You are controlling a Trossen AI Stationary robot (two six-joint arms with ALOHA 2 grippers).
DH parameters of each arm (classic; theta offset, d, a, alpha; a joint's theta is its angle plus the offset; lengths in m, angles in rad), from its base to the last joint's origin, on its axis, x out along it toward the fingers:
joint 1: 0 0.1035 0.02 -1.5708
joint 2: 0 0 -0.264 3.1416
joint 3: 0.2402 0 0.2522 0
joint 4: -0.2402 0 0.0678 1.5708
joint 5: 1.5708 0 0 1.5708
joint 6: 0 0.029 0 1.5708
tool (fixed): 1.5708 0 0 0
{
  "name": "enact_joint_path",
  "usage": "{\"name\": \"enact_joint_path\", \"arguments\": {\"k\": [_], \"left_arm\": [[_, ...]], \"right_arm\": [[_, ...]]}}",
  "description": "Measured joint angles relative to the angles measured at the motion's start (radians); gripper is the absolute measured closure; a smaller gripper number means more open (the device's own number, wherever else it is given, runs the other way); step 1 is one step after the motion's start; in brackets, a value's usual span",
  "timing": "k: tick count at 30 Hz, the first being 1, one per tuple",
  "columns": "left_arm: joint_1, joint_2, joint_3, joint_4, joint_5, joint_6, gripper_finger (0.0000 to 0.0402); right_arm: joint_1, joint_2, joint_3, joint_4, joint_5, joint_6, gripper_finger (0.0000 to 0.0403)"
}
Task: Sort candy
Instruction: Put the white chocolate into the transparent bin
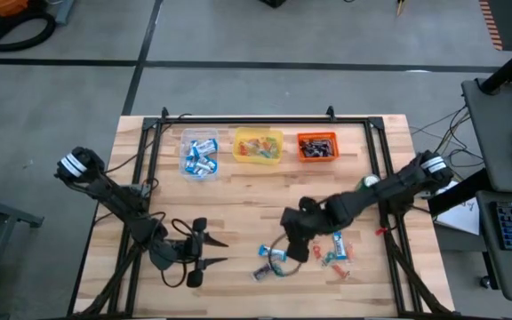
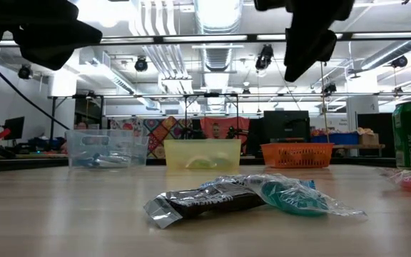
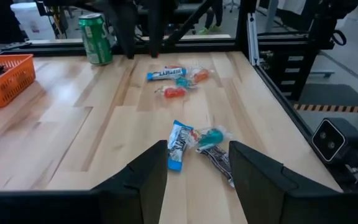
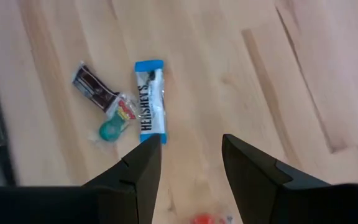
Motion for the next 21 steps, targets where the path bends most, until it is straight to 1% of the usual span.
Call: {"name": "enact_joint_path", "arguments": {"k": [4,7,12,18,21], "left_arm": [[0.0,0.01,0.004,0.0,0.0,0.0,0.0247],[0.001,0.018,0.004,0.002,0.0,-0.001,0.0247],[0.02,0.052,0.016,0.017,0.0,-0.003,0.0247],[0.076,0.165,0.081,0.032,0.02,0.049,0.0247],[0.114,0.237,0.123,0.082,0.095,0.11,0.0247]], "right_arm": [[0.077,0.034,-0.008,0.009,0.126,-0.027,0.0241],[0.132,0.072,-0.018,0.023,0.184,-0.037,0.0239],[0.221,0.131,-0.043,0.115,0.283,-0.046,0.0243],[0.268,0.142,-0.124,0.255,0.301,-0.049,0.0245],[0.273,0.134,-0.165,0.313,0.302,-0.047,0.0246]]}}
